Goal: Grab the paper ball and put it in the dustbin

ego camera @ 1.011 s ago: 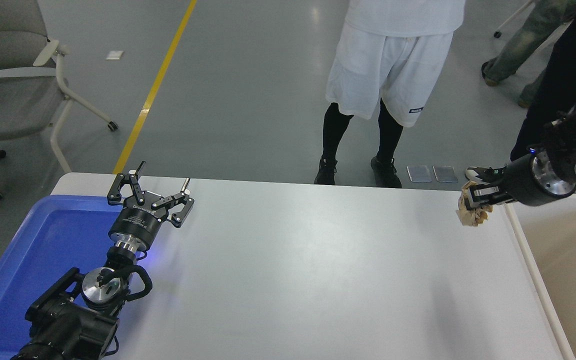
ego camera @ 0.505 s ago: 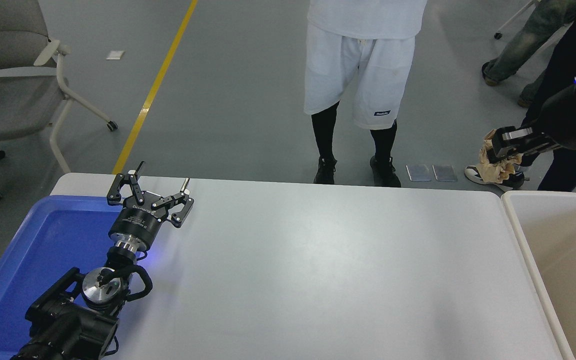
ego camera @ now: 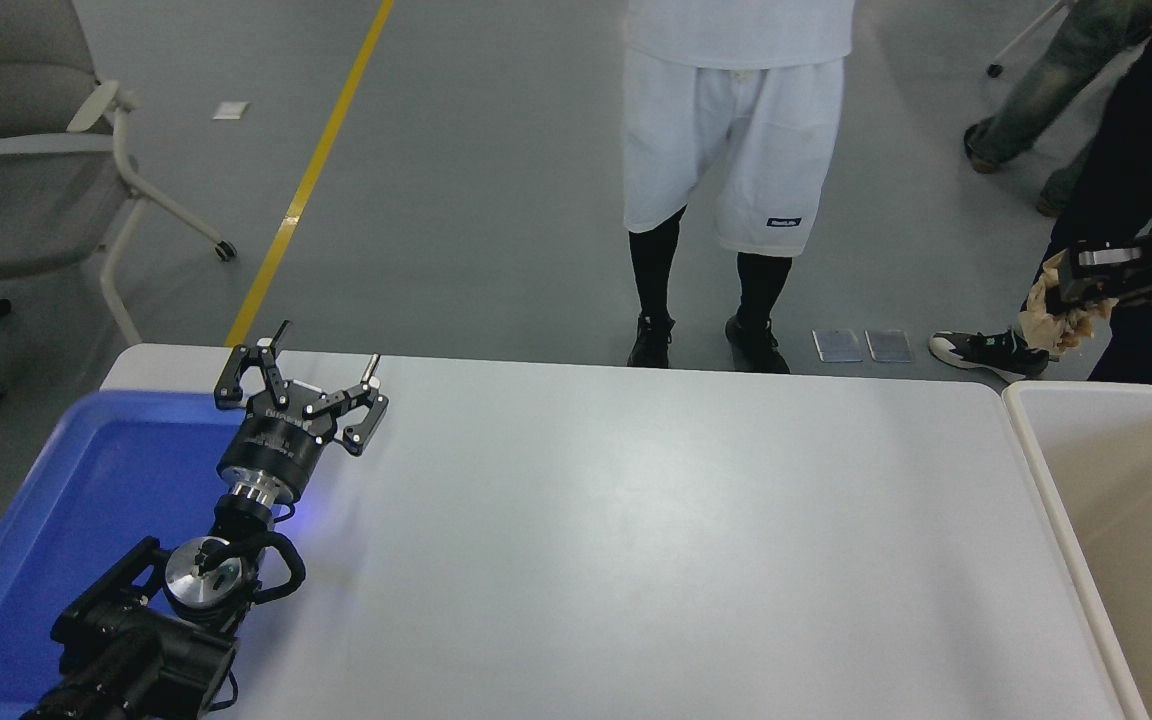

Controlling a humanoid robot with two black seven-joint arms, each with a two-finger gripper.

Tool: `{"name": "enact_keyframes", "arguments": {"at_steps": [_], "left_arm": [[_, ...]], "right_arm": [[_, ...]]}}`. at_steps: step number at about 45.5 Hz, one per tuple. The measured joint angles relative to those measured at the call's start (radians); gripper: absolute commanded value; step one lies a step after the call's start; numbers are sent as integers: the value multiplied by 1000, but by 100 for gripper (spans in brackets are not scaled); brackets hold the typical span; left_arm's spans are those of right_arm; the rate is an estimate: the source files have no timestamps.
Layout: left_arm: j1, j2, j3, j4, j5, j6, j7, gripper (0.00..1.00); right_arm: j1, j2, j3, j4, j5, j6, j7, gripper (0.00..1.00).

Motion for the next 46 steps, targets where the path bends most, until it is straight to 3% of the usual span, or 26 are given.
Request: {"name": "enact_keyframes", "arguments": {"at_steps": [24,31,46], "left_arm": [[0,0,0,0,0,0,0,99],[0,0,0,0,0,0,0,99],[0,0,-1,0,0,0,0,99]], "right_arm": [[-523,-49,169,-391,283,-289,-3,0],[-671,-17,218,-478,368,-385,-4,0],[-1005,127,410,-684,420,-503,-4,0]]}}
